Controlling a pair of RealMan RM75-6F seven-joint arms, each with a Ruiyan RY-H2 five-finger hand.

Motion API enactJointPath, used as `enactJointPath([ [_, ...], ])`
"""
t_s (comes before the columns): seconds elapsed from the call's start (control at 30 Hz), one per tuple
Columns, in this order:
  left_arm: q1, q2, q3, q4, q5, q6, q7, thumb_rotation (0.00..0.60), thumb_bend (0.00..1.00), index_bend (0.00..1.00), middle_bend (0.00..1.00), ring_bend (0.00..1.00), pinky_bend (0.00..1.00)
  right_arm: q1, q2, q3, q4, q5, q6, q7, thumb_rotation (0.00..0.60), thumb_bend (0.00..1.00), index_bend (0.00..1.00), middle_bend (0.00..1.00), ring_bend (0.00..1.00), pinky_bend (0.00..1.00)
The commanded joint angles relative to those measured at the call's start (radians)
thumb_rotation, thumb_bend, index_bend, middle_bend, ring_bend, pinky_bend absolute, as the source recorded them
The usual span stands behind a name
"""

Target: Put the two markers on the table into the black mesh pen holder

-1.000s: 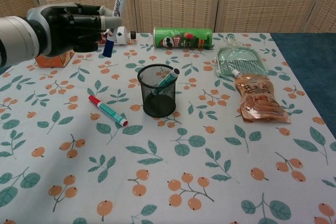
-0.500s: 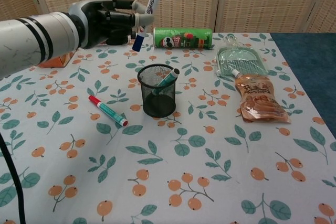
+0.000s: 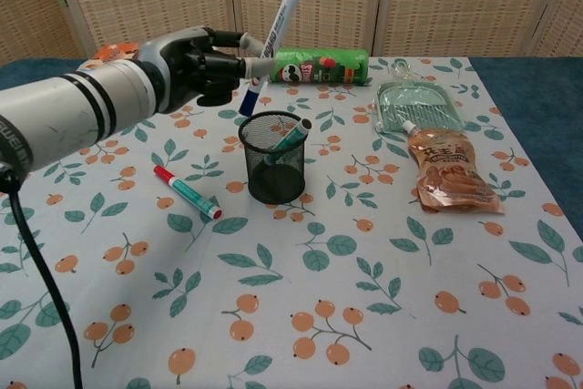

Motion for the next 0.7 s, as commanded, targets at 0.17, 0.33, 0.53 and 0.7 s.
enactJointPath([
  [0.17,-0.056,-0.103,0.001,0.177,0.050,-0.059,-0.072,0.600,0.38,0.57,1.00,0.98,0.99,-0.006,0.003,-0.001,0.004,-0.002,0.010,0.010,0.600,0.21,0.12,0.00,0.00,0.00],
  [0.33,-0.064,-0.126,0.001,0.223,0.082,-0.064,-0.103,0.600,0.38,0.56,1.00,0.98,0.99,-0.009,0.003,-0.001,0.003,-0.004,0.015,0.009,0.600,0.21,0.12,0.00,0.00,0.00],
  [0.53,-0.062,-0.140,0.017,0.241,0.124,-0.052,-0.116,0.600,0.37,0.51,1.00,0.97,0.98,-0.011,0.005,-0.002,0.004,-0.009,0.020,0.013,0.600,0.21,0.12,0.00,0.00,0.00],
  [0.7,-0.053,-0.142,0.030,0.234,0.162,-0.021,-0.116,0.600,0.27,0.36,0.99,0.95,0.97,-0.016,0.007,-0.003,0.005,-0.018,0.033,0.016,0.600,0.21,0.12,0.00,0.00,0.00],
])
